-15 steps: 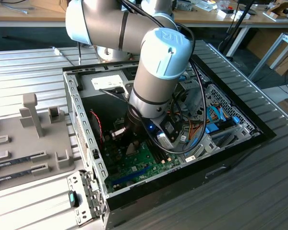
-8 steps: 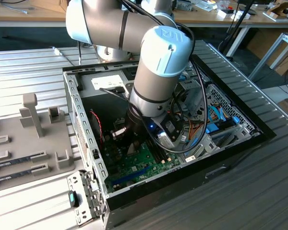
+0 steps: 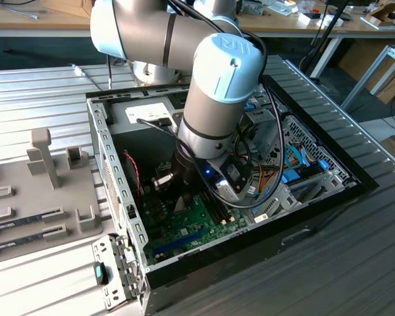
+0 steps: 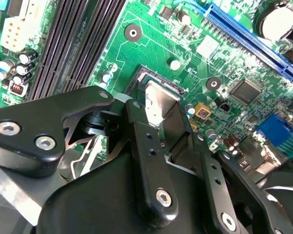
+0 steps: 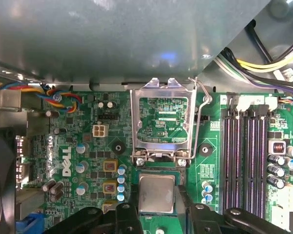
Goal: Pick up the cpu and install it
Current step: 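Place the cpu into insertion slot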
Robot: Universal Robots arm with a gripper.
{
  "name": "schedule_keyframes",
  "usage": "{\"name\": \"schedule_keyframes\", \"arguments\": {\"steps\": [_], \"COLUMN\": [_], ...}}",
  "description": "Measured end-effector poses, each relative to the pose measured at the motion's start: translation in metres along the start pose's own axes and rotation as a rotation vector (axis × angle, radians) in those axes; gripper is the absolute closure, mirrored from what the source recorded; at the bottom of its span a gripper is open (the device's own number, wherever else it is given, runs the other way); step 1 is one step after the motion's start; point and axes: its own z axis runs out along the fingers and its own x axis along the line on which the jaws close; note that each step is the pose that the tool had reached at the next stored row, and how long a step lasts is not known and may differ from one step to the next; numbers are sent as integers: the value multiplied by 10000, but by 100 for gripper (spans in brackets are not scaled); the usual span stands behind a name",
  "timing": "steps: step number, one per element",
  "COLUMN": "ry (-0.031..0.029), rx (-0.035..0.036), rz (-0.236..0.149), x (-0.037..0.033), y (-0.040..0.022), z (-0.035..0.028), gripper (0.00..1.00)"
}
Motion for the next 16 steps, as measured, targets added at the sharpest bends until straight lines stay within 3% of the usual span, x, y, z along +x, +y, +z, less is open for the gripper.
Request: {"name": "schedule_keyframes", "arguments": {"steps": [6,16], "ry": [2,7], "rx": [0,12], "rz": [41,61], "x": [52,29], "y": [23,25], "z": [3,17], "gripper": [58,58]}}
